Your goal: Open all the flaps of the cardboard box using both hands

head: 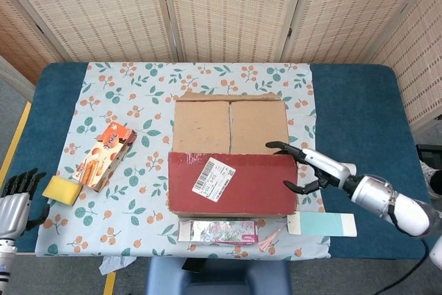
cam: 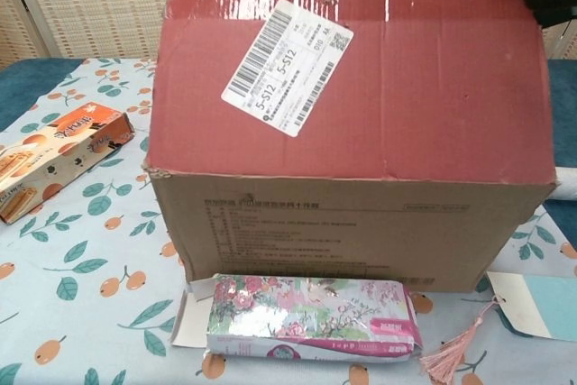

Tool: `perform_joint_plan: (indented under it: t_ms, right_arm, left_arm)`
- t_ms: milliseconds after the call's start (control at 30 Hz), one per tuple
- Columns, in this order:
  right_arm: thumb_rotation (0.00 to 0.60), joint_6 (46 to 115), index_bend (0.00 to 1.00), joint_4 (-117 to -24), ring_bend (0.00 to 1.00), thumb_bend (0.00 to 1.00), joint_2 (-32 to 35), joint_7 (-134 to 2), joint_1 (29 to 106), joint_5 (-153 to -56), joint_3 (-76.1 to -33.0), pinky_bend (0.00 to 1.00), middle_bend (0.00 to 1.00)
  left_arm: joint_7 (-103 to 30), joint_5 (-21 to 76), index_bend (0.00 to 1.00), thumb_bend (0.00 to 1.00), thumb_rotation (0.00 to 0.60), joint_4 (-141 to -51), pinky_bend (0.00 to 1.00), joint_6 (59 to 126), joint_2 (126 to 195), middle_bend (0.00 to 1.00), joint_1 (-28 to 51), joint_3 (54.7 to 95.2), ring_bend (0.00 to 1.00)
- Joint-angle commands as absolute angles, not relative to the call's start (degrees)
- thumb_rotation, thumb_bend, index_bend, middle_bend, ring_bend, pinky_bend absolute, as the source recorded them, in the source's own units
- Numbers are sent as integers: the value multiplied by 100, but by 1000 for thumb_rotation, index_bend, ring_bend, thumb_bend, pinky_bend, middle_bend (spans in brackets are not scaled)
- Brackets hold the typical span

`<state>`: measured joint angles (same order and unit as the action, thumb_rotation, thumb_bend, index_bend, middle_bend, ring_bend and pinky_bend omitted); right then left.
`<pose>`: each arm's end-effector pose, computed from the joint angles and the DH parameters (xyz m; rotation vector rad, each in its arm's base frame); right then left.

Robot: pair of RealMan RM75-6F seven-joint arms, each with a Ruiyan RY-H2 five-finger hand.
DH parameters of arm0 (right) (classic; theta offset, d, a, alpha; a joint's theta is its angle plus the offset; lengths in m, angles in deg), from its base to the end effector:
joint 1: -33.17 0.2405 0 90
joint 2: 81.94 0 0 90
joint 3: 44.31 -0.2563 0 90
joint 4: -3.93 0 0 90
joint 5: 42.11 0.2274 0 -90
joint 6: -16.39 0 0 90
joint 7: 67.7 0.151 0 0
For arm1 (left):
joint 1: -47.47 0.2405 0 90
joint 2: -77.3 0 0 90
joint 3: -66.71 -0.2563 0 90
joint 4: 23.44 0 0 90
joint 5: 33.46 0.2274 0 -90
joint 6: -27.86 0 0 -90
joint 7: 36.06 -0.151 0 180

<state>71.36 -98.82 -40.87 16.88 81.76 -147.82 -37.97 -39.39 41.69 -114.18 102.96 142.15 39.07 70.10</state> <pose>-0.1578 -0.3079 0.1530 1.8107 -2.0391 1.2380 -0.3455 0.2093 0.1304 -1.3641 -1.0187 -0.7159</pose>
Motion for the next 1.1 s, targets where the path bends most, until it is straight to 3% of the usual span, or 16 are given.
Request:
perform_joint_plan:
  t_ms: [33,367,733,933,1100]
  right_arm:
    - [600,7603,67,-10428,125,511,-4521,1167,7857,-14942,-3687,230,54]
    - [600,8761,1,-11580,126,511,-5089,-388,6652,-15645,-3213,230,44]
    - [600,9661,0,-11384,123,511,-4918,-1292,5519,-16591,-2619,230,32]
    - [600,9948,0,-11219,121,512,-4859,-1353,5355,-16550,-2645,230,28]
    - [600,9601,0,-11459,115,511,-4754,-2133,5463,-16095,-2992,230,29]
  left_arm:
    - [-3879,4209,135,493,600,-11463,0,10370,14192,91,3941,7011,5]
    - [-3767,4472,135,493,600,-11551,0,10587,14106,91,4027,6950,6]
    - [-3847,4779,136,493,600,-11690,0,10929,14075,91,4159,6874,6]
    - [-3881,4799,135,493,600,-11712,0,10961,14080,91,4175,6874,6]
    - [-3862,4765,136,493,600,-11703,0,10923,14083,91,4165,6890,6]
